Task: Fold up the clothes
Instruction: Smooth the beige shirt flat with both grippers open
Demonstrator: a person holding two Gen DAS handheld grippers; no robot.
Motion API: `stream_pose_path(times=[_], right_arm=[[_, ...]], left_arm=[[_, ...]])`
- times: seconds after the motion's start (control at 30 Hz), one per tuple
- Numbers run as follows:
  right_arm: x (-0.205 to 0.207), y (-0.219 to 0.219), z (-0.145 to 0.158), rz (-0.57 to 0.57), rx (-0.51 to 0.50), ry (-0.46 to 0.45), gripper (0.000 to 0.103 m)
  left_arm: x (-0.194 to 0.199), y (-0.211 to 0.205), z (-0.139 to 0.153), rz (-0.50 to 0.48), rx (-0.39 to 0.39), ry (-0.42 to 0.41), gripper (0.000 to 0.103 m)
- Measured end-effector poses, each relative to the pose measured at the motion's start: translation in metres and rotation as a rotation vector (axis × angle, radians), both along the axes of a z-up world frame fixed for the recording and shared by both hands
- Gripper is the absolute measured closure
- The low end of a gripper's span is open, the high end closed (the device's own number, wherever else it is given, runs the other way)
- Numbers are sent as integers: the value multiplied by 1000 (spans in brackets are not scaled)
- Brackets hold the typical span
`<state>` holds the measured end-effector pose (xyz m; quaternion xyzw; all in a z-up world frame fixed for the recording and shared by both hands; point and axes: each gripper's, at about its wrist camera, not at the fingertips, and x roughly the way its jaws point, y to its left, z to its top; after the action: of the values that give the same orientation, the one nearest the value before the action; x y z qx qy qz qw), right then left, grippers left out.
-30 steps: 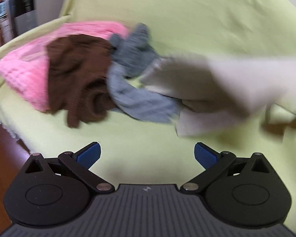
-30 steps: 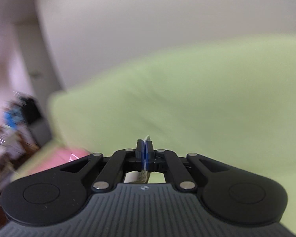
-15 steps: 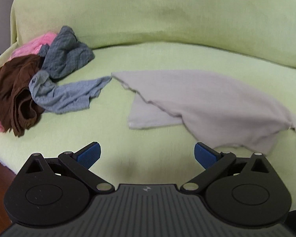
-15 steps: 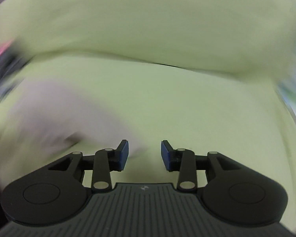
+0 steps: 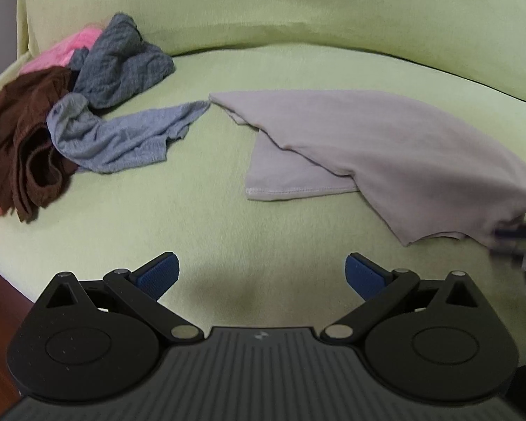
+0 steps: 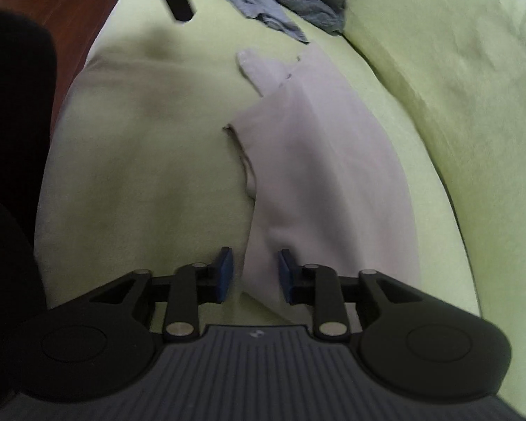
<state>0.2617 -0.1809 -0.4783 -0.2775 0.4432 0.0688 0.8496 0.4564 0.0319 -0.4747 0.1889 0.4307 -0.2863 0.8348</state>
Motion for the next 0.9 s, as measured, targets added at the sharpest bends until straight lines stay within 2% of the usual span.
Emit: stream_pose_path(times=[0.07,0.13,0.17,0.2,0.3,0.4,0.5,0.53,0.57,0.6,0.63,0.67,0.7,0.73,0.8,0.83,0.87,0.9], right_arm=[[10,2,3,-39,22,-43,103],[21,-11,31,-135,146,-142,103],[25,-22,43,-167,169,-176,103],[31,-43,61,-222,192,-232,103],[51,-107,89,-363,197,-311,103],[83,-191,93,-526,172,-338,103],[106,-254,83,-670,171,-333,103],[116,-291,74,-763,184,-322,103],[121,-304,67,-794,203,-312,103],[123,-323,58,-851,244,-289,97],[122,-351,43,-958,312,-247,92],[118,-359,38,-1009,322,-248,77],[111,-360,38,-1024,318,-271,69],[92,-362,40,-1049,308,-334,69],[65,-358,45,-1045,334,-377,61],[39,-350,47,-1044,388,-399,57],[28,-344,46,-1044,423,-405,47],[6,-333,43,-1043,497,-414,44]], left_arm=[[0,-4,-2,-9,3,-1,1],[2,-8,-5,-19,7,-3,1],[3,-11,-6,-22,8,-4,1],[5,-15,-6,-26,10,-7,1],[15,-36,-9,-39,12,-19,1],[24,-60,-11,-54,6,-29,1],[32,-84,-13,-69,1,-43,1],[35,-96,-15,-79,2,-49,1],[38,-107,-17,-88,4,-54,1],[41,-116,-18,-96,4,-58,1],[43,-123,-19,-102,1,-59,1],[45,-128,-18,-105,-1,-61,1],[46,-131,-17,-108,-3,-68,1],[47,-134,-16,-110,-5,-77,1],[47,-133,-15,-108,-4,-90,1],[47,-132,-16,-103,-4,-92,1],[47,-129,-16,-94,-5,-87,1],[46,-127,-17,-87,-7,-81,1]])
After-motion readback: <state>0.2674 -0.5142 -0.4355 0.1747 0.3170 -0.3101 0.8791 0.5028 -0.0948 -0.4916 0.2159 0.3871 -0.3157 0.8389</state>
